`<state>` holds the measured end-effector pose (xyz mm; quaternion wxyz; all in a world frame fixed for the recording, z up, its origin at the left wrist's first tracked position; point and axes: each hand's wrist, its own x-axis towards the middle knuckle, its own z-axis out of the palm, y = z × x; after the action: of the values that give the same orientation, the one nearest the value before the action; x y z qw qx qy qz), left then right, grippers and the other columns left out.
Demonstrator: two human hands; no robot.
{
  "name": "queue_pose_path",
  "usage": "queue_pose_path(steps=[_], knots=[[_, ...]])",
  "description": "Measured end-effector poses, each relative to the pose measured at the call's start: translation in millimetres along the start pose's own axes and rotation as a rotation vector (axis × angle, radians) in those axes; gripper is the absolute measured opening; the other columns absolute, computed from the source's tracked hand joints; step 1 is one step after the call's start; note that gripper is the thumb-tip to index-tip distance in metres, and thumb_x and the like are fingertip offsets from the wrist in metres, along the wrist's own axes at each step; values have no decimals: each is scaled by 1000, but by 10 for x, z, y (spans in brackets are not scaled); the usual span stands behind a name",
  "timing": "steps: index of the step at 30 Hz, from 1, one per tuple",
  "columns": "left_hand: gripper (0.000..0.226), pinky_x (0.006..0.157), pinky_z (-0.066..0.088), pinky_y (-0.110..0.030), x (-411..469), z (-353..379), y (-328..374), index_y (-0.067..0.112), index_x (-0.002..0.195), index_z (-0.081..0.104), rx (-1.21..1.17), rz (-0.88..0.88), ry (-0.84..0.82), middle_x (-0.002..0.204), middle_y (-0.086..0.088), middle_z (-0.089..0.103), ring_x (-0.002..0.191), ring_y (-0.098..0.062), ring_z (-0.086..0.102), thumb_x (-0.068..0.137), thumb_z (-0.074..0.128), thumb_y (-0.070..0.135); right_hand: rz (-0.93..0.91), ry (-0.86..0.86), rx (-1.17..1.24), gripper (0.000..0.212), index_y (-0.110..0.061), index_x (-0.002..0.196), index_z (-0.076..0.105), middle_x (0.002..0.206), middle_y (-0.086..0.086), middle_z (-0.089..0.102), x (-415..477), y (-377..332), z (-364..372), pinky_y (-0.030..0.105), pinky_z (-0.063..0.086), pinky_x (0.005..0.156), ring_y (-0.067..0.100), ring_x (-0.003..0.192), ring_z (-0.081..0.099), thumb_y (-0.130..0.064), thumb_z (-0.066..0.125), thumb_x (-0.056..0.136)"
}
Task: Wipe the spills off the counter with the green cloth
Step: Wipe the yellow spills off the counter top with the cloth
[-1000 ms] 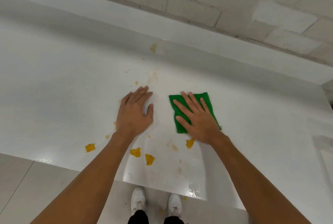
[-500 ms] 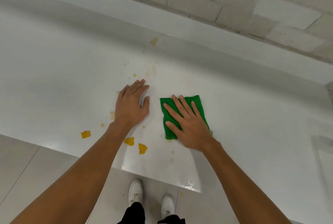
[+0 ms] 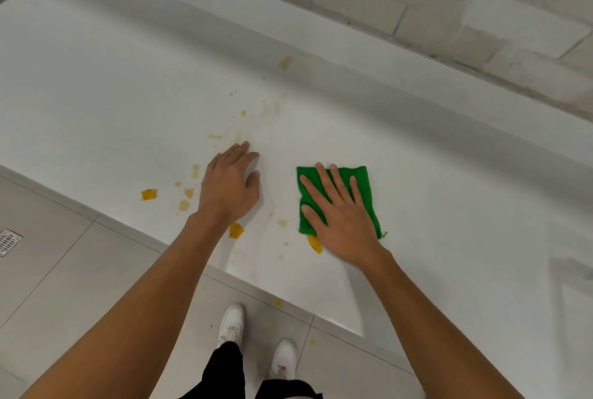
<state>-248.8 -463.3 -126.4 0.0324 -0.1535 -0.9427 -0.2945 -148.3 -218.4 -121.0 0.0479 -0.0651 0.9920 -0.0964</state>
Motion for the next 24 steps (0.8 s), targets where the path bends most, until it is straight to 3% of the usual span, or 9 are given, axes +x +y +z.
queue_pose_path(steps=[4, 7, 10, 16, 24], knots=[[50, 122, 32, -55, -179, -48, -2, 13, 144, 59, 44, -29, 37, 159, -13, 48, 151, -30, 40, 97, 57, 26, -65, 20, -17, 59, -39, 170, 10, 179, -10, -8, -542, 275, -5, 50, -3, 134, 14, 165, -12, -54, 23, 115], [50, 126, 25, -54, -271, -84, -50, 13, 149, 54, 77, -65, 31, 164, -11, 42, 155, -30, 33, 100, 60, 23, 124, 65, -23, 61, -34, 170, 11, 179, -8, -5, -627, 583, -58, 55, 7, 133, 14, 165, -10, -55, 16, 113], [57, 127, 24, -53, -293, -125, -116, 12, 151, 53, 87, -44, 6, 165, -10, 40, 155, -28, 32, 99, 49, 35, 231, 69, -43, 62, -33, 171, 8, 179, -7, -7, -526, 573, -43, 55, 5, 133, 17, 165, -12, -53, 11, 112], [57, 122, 30, -52, -307, -182, -156, 14, 148, 56, 117, 11, 13, 163, -10, 44, 151, -31, 39, 98, 49, 40, 205, 56, -46, 60, -33, 171, 5, 179, -8, -10, -559, 154, 71, 57, 3, 133, 19, 164, -15, -49, 9, 113], [56, 116, 31, -48, -293, -252, -307, 15, 147, 58, 158, 91, -21, 162, -8, 46, 147, -31, 43, 98, 47, 42, 82, 58, -48, 57, -28, 171, 7, 180, -3, -4, -1027, -1096, 316, 55, 6, 134, 21, 166, -9, -42, 18, 117]])
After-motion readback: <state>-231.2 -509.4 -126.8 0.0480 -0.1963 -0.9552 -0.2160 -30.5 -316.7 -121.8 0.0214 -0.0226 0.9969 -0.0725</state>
